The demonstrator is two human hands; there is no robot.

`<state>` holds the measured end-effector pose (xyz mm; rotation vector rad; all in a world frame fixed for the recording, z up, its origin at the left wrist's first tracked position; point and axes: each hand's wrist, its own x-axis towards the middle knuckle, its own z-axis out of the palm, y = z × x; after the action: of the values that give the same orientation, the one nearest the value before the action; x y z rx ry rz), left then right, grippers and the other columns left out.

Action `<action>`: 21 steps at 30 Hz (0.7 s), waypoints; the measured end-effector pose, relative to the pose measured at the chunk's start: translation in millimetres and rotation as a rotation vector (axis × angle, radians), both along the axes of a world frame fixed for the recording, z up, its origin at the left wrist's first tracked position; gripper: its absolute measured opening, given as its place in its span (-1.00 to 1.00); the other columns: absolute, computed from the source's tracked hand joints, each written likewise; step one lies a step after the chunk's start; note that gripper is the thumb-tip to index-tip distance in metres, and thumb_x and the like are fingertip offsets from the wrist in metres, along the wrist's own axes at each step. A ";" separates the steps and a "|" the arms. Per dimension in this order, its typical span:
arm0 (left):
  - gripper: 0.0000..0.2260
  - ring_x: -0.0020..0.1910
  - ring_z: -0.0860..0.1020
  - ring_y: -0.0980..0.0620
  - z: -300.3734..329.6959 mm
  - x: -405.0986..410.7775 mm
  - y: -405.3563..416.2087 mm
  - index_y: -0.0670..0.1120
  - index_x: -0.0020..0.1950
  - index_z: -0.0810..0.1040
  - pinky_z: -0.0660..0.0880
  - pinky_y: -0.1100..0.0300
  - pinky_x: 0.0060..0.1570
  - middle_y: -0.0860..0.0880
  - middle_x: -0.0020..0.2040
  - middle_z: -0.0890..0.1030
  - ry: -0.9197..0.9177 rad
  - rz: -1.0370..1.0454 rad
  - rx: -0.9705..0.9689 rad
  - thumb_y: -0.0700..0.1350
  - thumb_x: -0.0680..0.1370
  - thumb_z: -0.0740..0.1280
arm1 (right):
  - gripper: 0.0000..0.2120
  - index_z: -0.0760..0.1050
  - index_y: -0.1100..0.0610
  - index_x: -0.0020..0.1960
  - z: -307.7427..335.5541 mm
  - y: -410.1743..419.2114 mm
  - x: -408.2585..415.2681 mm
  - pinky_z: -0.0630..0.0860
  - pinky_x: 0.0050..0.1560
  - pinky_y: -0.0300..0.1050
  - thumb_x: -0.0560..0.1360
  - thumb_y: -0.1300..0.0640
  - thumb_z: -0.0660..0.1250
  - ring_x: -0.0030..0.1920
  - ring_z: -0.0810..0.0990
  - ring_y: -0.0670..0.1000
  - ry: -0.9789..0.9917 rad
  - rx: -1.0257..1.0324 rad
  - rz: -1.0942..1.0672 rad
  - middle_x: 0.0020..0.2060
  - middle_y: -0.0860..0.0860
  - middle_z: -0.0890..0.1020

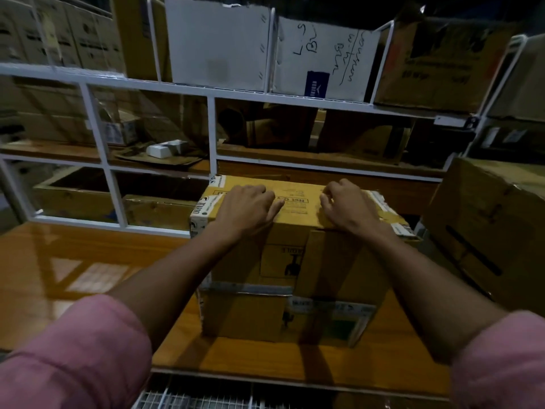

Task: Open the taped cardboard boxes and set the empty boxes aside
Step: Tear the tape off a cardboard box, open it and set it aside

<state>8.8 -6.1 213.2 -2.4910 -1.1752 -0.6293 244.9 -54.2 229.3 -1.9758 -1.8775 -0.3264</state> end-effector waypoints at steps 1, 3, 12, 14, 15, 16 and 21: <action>-0.56 -0.16 0.48 -0.01 1.4 -0.9 2.5 -0.06 0.03 0.56 0.36 0.07 -0.14 -0.02 -0.13 0.49 -0.038 -0.027 -0.006 0.18 0.71 0.02 | -0.64 0.46 0.04 0.34 -1.8 3.5 5.2 0.44 0.20 0.09 0.66 -0.12 0.16 0.26 0.45 0.09 -0.030 -0.083 -0.012 0.31 0.11 0.49; -0.66 -0.21 0.50 -0.02 -3.8 -5.5 6.7 0.00 -0.10 0.51 0.29 0.11 -0.20 0.04 -0.21 0.43 -0.139 -0.054 -0.011 0.14 0.71 0.10 | -0.56 0.36 -0.04 0.46 -10.3 3.6 10.3 0.23 0.42 0.23 0.66 -0.17 0.08 0.46 0.30 0.14 -0.014 -0.192 0.006 0.47 0.10 0.37; -0.32 0.65 0.03 -0.08 -27.7 -26.5 -20.0 -0.02 0.64 0.18 -0.06 -0.19 0.59 -0.07 0.68 0.08 -0.089 0.118 -0.237 0.34 0.63 -0.08 | -0.41 0.15 -0.04 0.59 -30.0 -37.5 -5.2 0.00 0.55 0.24 0.65 -0.29 -0.04 0.60 0.11 0.08 -0.040 -0.114 0.039 0.61 0.06 0.17; -0.29 0.66 0.00 -0.05 -35.2 -30.2 -37.8 -0.02 0.66 0.11 -0.09 -0.20 0.60 -0.05 0.69 0.04 -0.061 0.129 -0.247 0.36 0.63 -0.17 | -0.39 0.13 -0.03 0.60 -38.0 -53.0 -9.1 -0.01 0.56 0.25 0.65 -0.30 -0.06 0.61 0.07 0.08 -0.053 -0.087 0.033 0.62 0.06 0.14; -0.27 0.66 -0.02 -0.04 -38.2 -32.9 -45.6 -0.02 0.67 0.09 -0.08 -0.20 0.60 -0.04 0.69 0.03 -0.060 0.135 -0.239 0.36 0.61 -0.20 | -0.39 0.13 -0.03 0.59 -41.8 -60.6 -12.1 -0.01 0.57 0.26 0.65 -0.31 -0.07 0.62 0.05 0.09 -0.057 -0.071 0.034 0.62 0.06 0.13; -0.27 0.66 -0.03 -0.04 -42.0 -35.8 -52.5 -0.02 0.67 0.08 -0.08 -0.19 0.60 -0.04 0.69 0.03 -0.068 0.137 -0.220 0.36 0.61 -0.22 | -0.39 0.13 -0.03 0.59 -46.3 -67.5 -15.7 -0.02 0.57 0.26 0.64 -0.31 -0.07 0.62 0.04 0.10 -0.062 -0.053 0.035 0.62 0.07 0.13; -0.28 0.66 -0.06 -0.12 -93.8 -49.1 -83.5 -0.05 0.68 0.05 -0.04 -0.22 0.58 -0.09 0.70 -0.04 -0.090 0.149 -0.084 0.34 0.62 -0.13 | -0.41 0.21 0.01 0.55 -90.7 -107.2 -38.2 0.02 0.55 0.27 0.62 -0.28 0.03 0.62 0.06 0.15 -0.092 0.077 -0.010 0.60 0.11 0.17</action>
<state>-40.3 -89.5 119.4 -2.4363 -1.4333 -0.6698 206.7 -161.4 138.6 -1.9505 -1.8813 -0.4938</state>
